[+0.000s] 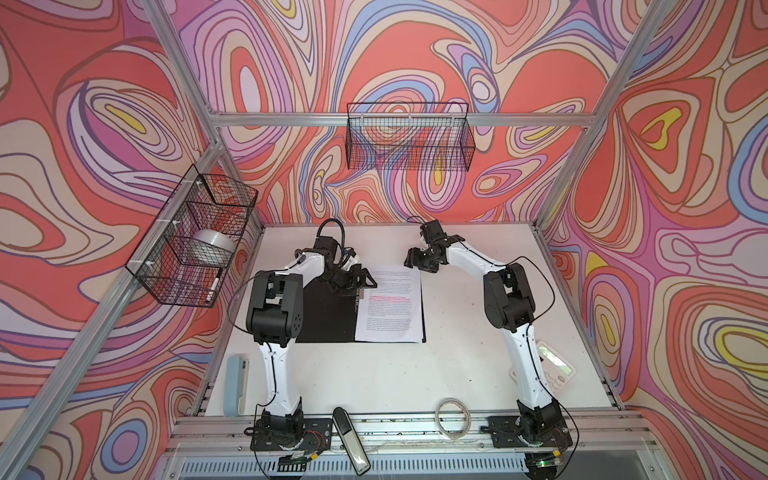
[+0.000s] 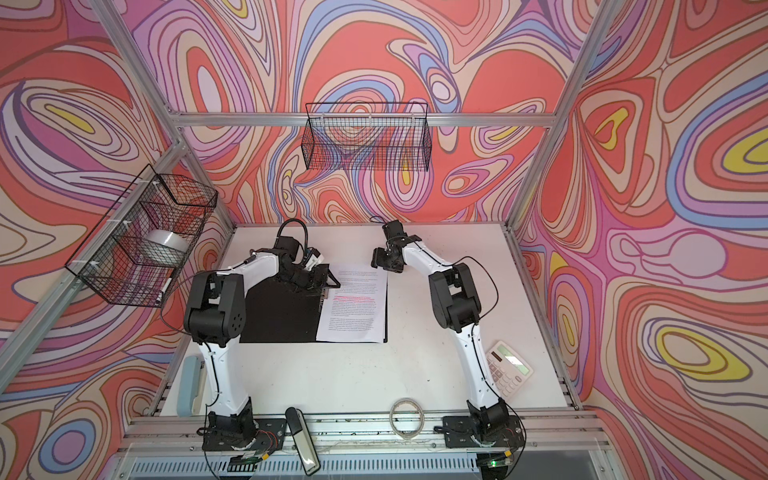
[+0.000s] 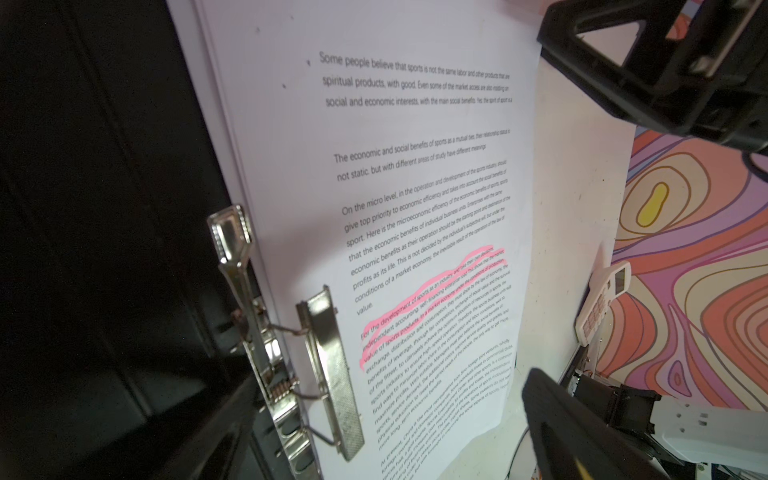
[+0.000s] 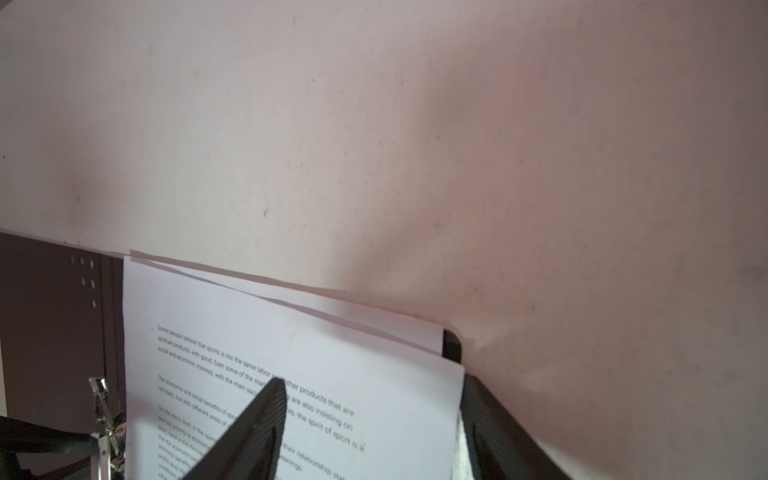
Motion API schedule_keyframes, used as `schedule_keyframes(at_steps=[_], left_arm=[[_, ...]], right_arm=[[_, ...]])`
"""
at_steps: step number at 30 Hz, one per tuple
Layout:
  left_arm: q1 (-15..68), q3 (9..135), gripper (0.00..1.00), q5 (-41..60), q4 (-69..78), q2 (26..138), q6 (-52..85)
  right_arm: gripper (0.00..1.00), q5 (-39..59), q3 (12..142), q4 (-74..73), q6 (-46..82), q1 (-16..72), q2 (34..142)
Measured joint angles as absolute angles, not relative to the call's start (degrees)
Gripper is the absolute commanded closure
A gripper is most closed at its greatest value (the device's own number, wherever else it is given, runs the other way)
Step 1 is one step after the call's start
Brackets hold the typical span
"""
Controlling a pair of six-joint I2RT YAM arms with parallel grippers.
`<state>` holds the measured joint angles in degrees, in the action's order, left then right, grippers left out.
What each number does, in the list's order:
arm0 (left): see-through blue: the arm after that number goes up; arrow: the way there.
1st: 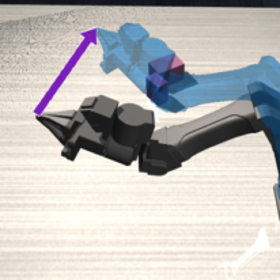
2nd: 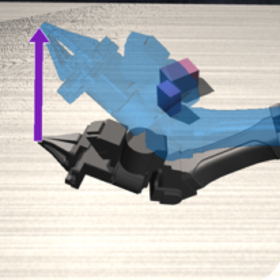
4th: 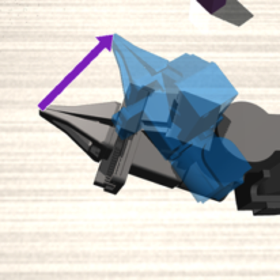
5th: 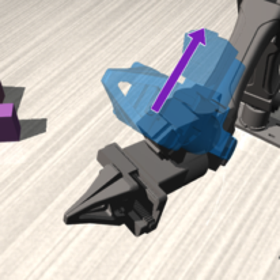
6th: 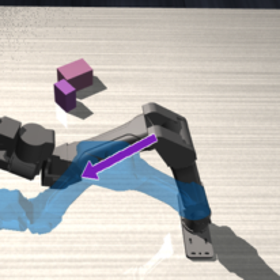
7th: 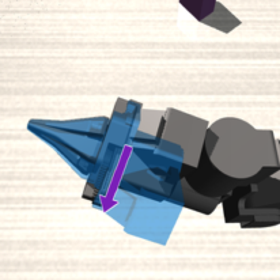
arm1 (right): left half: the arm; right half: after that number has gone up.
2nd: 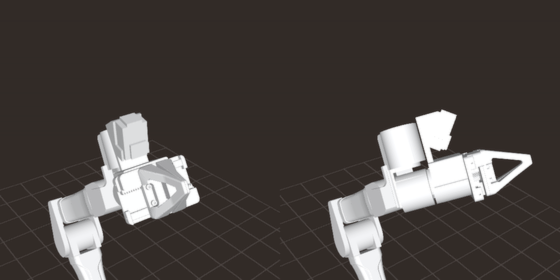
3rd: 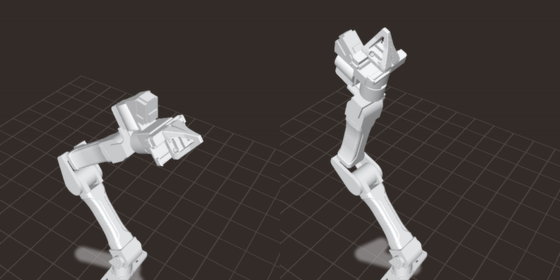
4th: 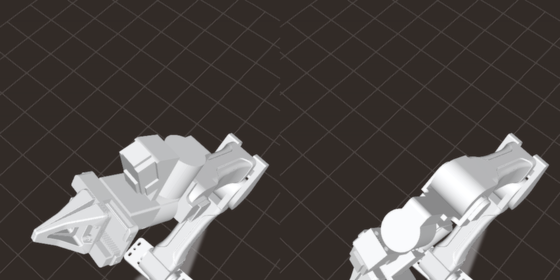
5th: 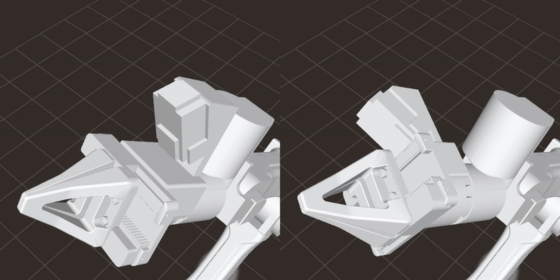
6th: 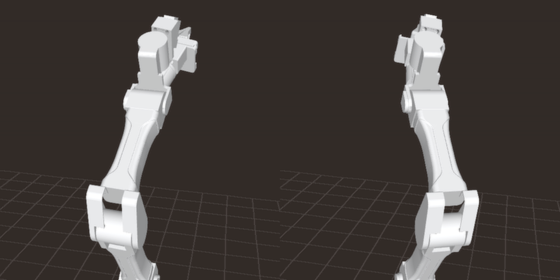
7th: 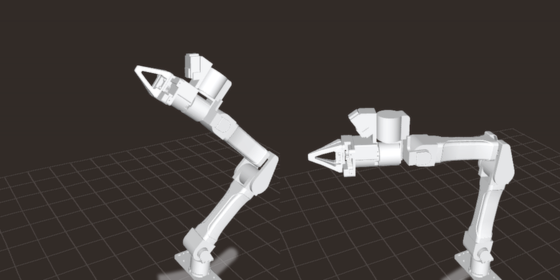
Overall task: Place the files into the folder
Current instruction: 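Press the right gripper against the sheet corner to square the stack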
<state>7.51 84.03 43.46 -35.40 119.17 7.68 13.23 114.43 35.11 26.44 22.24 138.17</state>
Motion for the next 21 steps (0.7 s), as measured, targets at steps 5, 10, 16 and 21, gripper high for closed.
schedule_keyframes(at_steps=[5,10,16,21], left_arm=[[7.51,84.03,0.0,43.44,-35.4,119.17,7.66],[7.46,84.03,0.0,43.42,-35.42,119.17,7.53],[7.18,84.03,0.0,43.46,-35.42,119.17,7.42],[7.01,84.01,0.0,43.46,-35.42,119.17,7.07]], right_arm=[[0.29,12.43,115.22,37.12,25.52,22.79,138.17],[0.29,11.68,115.52,38.17,24.71,23.24,138.17],[0.29,11.42,115.63,38.26,24.16,23.38,138.17],[0.29,11.57,116.44,38.59,23.62,23.9,138.17]])
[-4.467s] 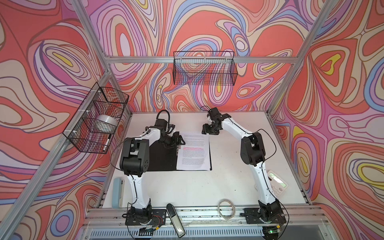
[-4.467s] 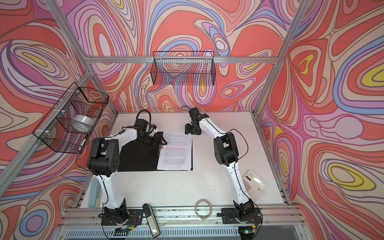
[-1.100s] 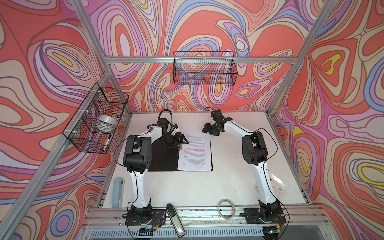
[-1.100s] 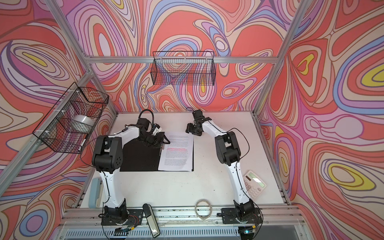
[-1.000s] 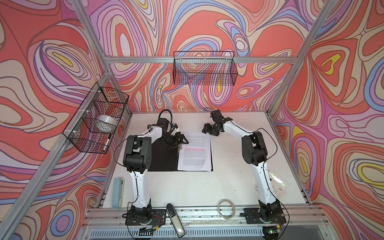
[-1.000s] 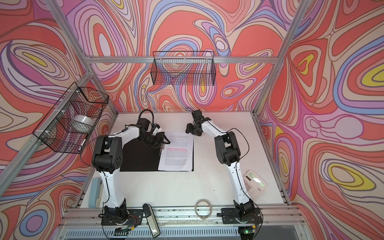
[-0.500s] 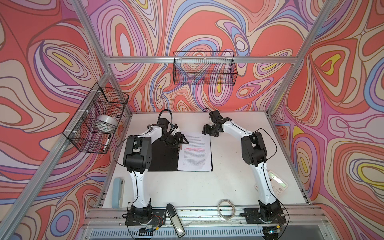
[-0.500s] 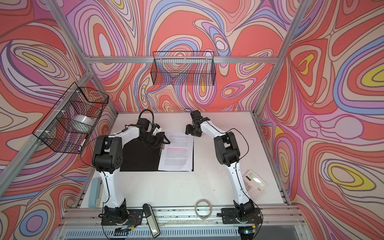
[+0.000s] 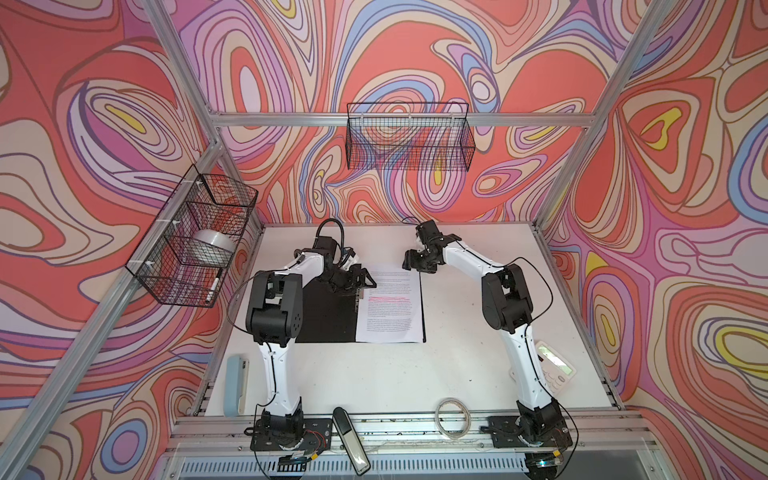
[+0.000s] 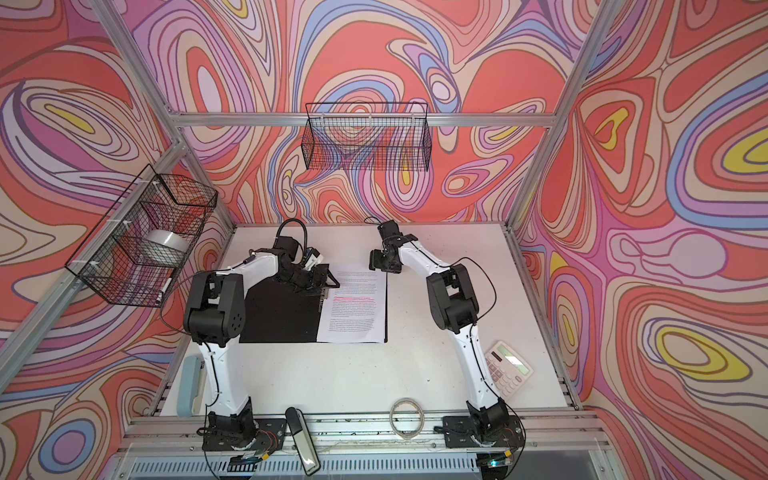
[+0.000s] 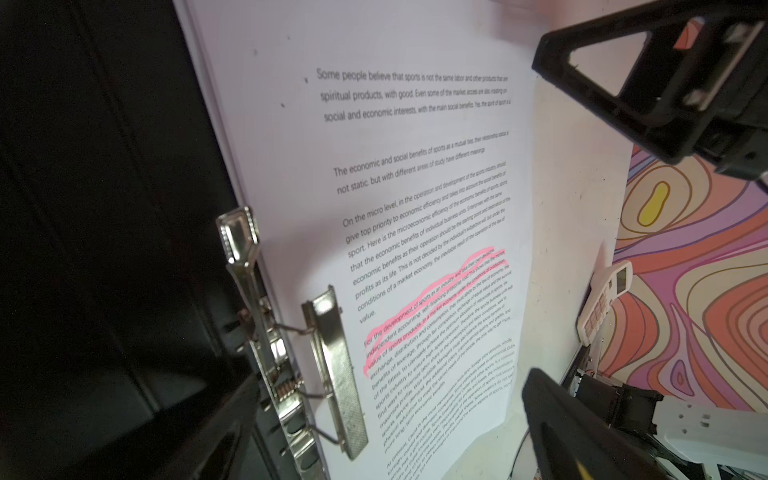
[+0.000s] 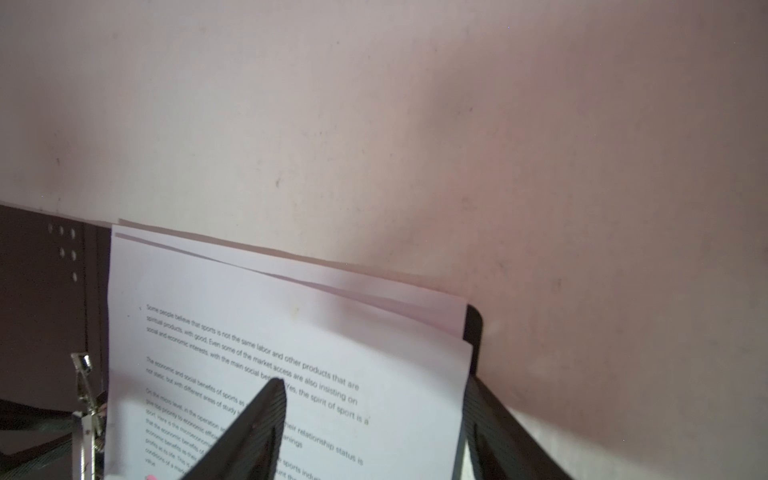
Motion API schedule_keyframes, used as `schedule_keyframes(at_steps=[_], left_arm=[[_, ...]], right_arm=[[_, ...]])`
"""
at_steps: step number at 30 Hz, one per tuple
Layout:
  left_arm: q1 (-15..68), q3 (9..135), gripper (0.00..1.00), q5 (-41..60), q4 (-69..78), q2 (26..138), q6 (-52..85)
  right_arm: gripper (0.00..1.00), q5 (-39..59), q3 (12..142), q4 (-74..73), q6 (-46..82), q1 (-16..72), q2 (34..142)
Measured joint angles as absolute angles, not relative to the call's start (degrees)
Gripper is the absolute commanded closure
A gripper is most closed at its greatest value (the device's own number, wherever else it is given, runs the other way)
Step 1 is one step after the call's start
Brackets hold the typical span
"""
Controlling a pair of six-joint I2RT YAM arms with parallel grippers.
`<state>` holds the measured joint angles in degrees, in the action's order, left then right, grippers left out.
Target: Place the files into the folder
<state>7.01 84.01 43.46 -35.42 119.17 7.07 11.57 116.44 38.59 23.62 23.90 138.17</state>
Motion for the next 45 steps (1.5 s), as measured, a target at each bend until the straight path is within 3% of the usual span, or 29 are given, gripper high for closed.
schedule_keyframes(at_steps=[19,29,33,41,45], left_arm=[[5.89,84.6,0.0,38.81,-38.24,117.3,3.66],[6.39,89.93,0.0,32.47,-48.29,102.52,-10.63],[11.53,89.19,0.0,27.27,-52.6,98.63,-18.87],[31.92,66.81,0.0,12.84,-49.8,88.99,-29.26],[35.42,62.83,0.0,9.43,-46.65,87.11,-29.95]], right_arm=[[0.28,5.67,120.07,42.04,22.55,24.84,138.17],[0.32,5.91,125.71,42.94,20.18,24.82,138.58],[0.34,9.69,127.79,41.65,19.49,24.84,140.18],[0.34,16.12,131.04,39.07,18.11,24.77,144.84],[0.33,18.17,132.35,38.3,17.98,24.43,146.1]])
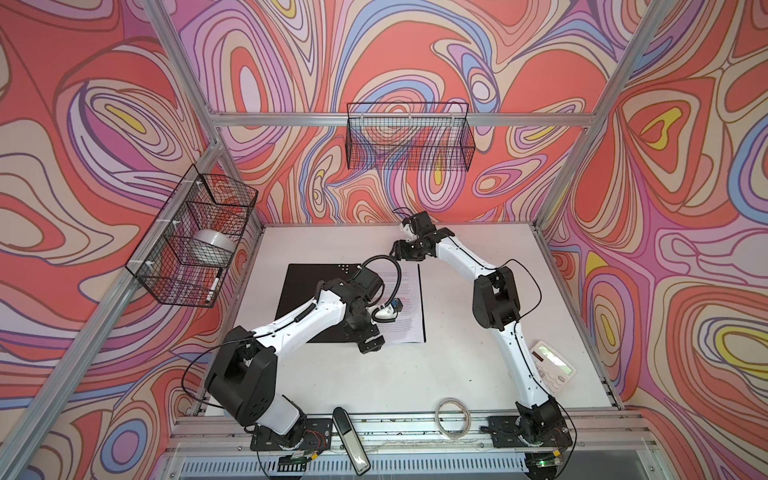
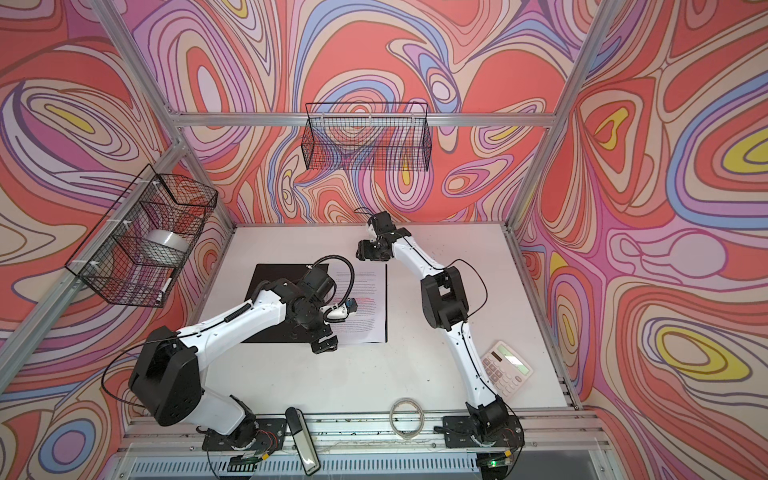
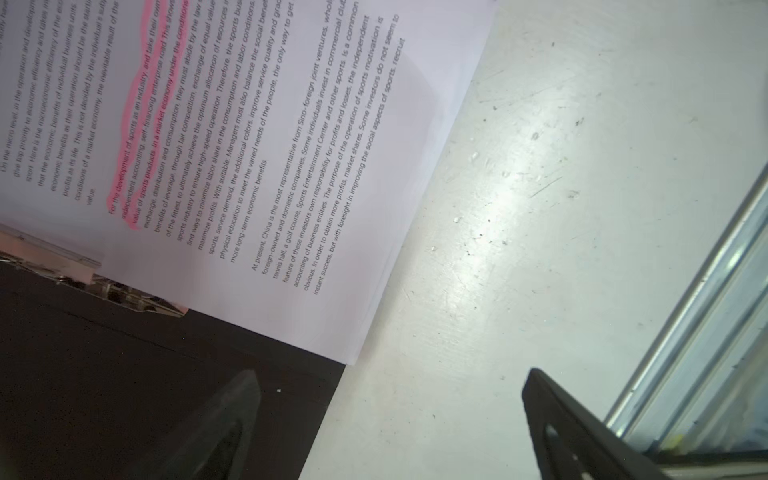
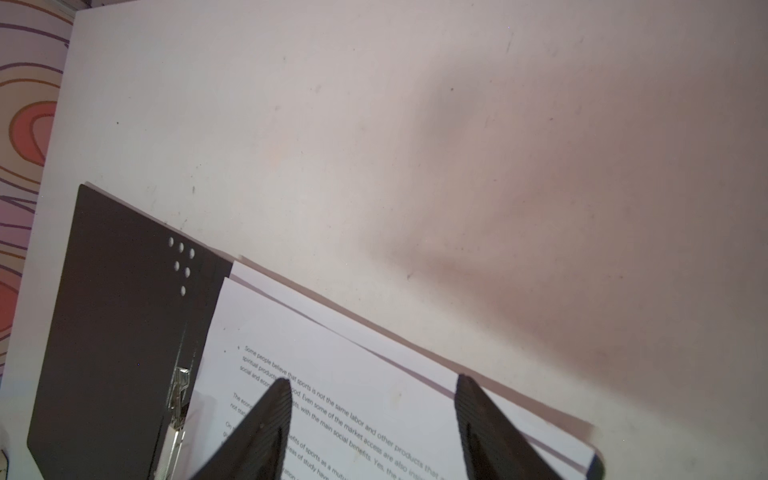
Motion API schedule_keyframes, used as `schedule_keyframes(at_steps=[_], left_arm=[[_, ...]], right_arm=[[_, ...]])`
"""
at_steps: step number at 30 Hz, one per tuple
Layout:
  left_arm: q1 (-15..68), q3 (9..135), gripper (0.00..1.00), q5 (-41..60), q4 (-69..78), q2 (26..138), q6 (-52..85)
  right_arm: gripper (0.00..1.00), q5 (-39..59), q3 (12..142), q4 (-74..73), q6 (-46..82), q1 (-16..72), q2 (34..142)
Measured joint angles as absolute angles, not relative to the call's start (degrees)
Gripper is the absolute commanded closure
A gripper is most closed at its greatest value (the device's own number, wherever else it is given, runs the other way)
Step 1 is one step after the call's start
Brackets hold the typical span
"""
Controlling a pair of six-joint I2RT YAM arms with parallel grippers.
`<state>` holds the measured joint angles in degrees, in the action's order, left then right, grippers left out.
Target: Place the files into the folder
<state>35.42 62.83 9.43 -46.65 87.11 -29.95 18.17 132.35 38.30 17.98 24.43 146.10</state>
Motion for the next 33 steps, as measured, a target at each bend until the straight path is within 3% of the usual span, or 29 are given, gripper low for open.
schedule_keyframes(at_steps=[19,33], left_arm=[[43.86,53.23,0.0,2.24,-27.81,89.25,-31.07],[44.97,52.4,0.0,-0.71,-19.75,94.48,-33.45]], right_arm=[[0.32,23.49,136.73,35.62,19.27,21.58,151.2],[0.33,26.5,138.96,40.05,17.12,21.39,152.44]])
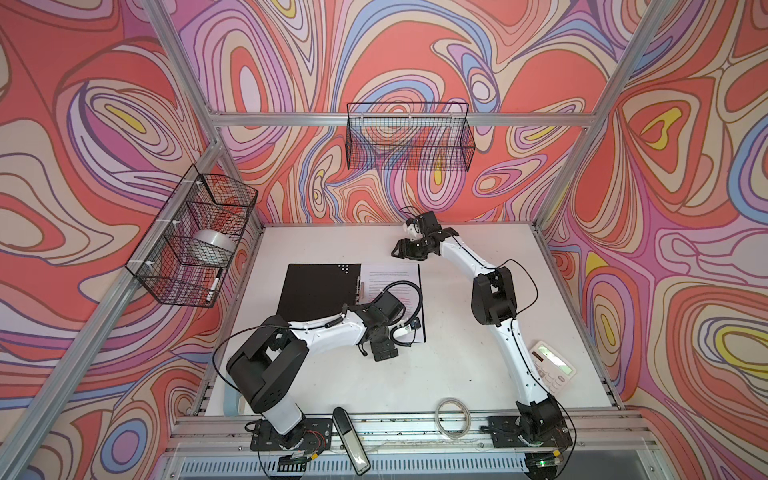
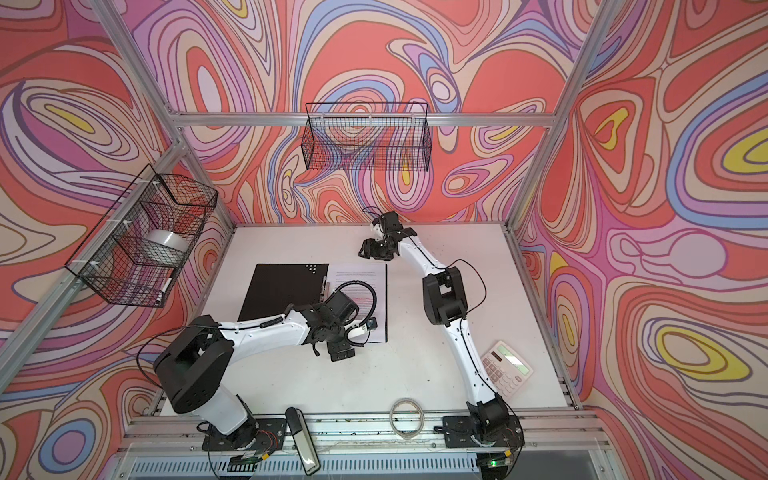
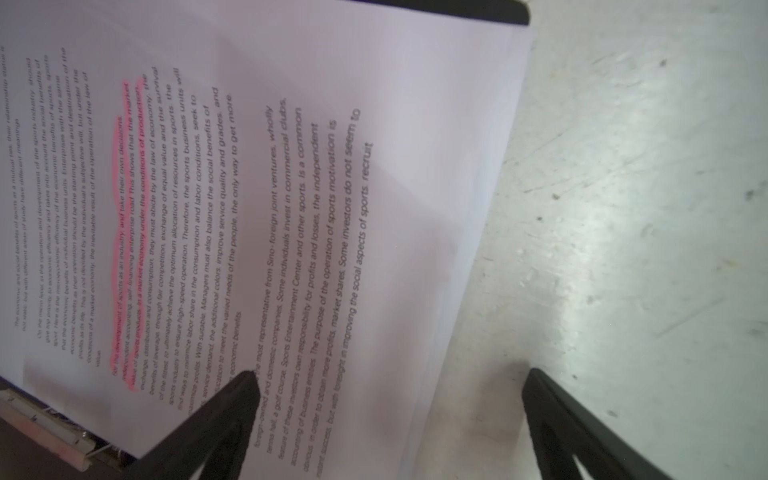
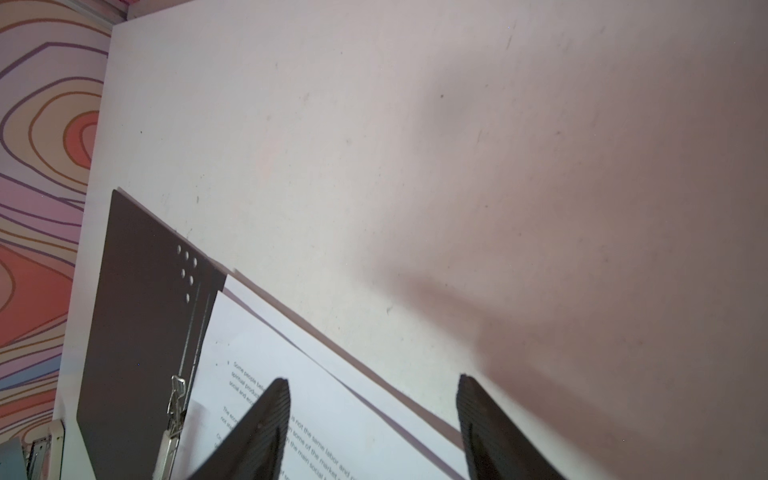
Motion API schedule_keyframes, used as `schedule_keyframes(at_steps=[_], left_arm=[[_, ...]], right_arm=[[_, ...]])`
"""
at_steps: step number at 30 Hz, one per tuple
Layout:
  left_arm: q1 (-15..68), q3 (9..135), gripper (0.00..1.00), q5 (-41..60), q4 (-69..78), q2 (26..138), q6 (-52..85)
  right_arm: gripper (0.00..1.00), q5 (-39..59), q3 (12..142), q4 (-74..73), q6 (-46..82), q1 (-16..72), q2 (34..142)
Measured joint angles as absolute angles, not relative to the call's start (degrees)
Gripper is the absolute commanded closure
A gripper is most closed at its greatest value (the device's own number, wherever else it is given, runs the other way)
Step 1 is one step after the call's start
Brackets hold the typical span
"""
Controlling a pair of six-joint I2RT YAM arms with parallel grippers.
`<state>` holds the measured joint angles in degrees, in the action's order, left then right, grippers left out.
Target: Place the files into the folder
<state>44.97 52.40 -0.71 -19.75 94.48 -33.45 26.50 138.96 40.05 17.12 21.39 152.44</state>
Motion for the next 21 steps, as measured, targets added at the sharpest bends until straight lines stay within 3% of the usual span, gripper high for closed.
schedule_keyframes(at_steps=[21], left_arm=[[45.04,52.95,0.0,-4.19,-15.09,95.74,-34.94]], right_arm=[[0.35,27.46,139.55,44.64,10.28,21.39,153.16]])
